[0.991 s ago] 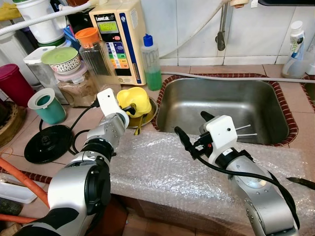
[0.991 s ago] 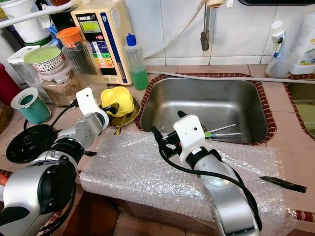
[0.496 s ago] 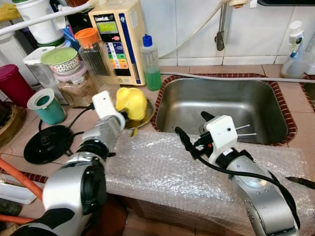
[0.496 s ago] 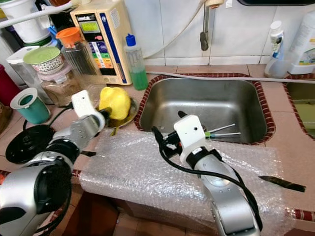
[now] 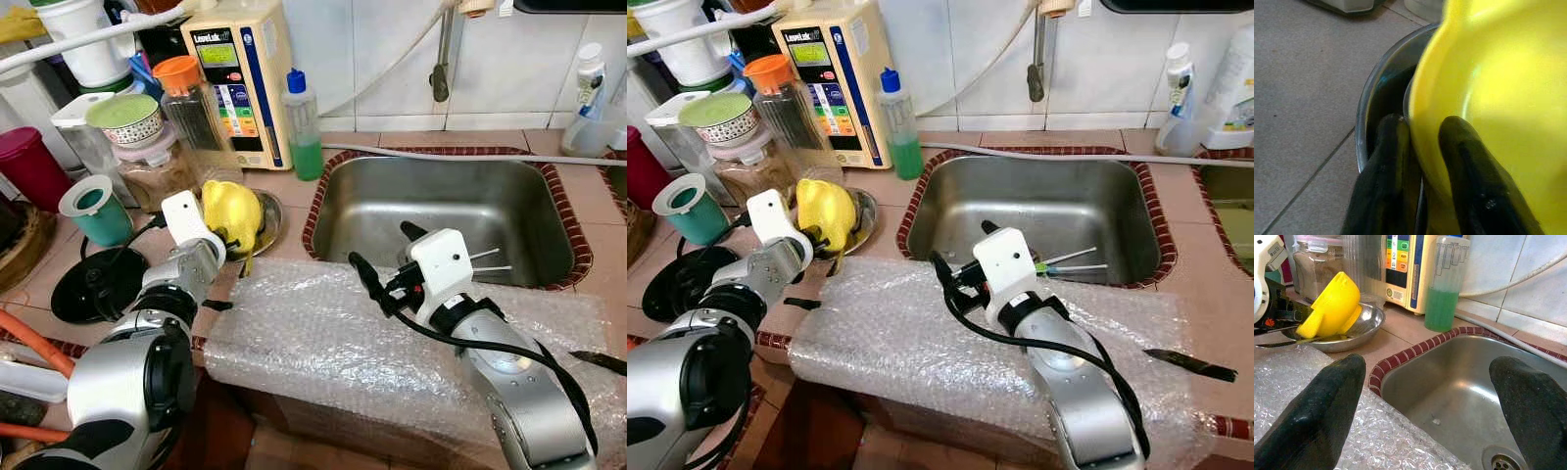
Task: Kitchen organization
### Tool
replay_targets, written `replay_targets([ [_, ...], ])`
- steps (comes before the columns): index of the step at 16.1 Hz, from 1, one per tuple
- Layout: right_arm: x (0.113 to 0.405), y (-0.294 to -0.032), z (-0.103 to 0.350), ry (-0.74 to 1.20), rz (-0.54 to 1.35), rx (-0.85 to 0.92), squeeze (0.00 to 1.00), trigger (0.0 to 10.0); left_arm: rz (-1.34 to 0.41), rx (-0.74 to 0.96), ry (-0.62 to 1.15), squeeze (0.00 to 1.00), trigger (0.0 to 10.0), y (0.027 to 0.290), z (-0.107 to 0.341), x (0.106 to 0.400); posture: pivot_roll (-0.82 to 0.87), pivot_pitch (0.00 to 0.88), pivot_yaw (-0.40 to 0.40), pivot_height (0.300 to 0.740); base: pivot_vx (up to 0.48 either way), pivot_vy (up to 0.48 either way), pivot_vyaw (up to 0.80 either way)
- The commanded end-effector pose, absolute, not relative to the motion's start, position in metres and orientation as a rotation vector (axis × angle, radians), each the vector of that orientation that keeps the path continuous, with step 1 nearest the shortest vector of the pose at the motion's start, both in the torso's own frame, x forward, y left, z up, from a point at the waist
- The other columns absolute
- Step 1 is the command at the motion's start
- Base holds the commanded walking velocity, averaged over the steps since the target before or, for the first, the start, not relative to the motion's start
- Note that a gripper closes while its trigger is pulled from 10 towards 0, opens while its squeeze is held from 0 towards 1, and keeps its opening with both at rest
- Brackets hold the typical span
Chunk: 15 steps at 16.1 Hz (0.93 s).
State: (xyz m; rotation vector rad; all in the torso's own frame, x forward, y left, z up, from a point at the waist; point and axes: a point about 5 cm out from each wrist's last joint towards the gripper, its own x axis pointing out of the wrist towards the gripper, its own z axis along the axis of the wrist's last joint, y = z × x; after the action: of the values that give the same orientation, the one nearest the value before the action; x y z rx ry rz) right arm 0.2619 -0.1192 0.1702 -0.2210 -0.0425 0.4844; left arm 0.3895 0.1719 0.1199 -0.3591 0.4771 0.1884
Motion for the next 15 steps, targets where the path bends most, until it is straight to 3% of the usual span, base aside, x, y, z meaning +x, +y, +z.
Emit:
replay_targets([
  [1,0.264,-0.116,0.175,-0.065,0.495,-0.213,0.00,10.0,0.197,-0.336,0.476,0.00,0.0,0.181,0.117,0.387,-0.14,0.000,0.168,0.740,0.000,0.000,0.00],
  [15,0.271,-0.121,0.167,-0.037,0.441,-0.221,0.00,10.0,0.093,-0.413,0.213,0.00,0.0,0.163,0.146,0.398,-0.13,0.000,0.165,0.740,0.000,0.000,0.00],
])
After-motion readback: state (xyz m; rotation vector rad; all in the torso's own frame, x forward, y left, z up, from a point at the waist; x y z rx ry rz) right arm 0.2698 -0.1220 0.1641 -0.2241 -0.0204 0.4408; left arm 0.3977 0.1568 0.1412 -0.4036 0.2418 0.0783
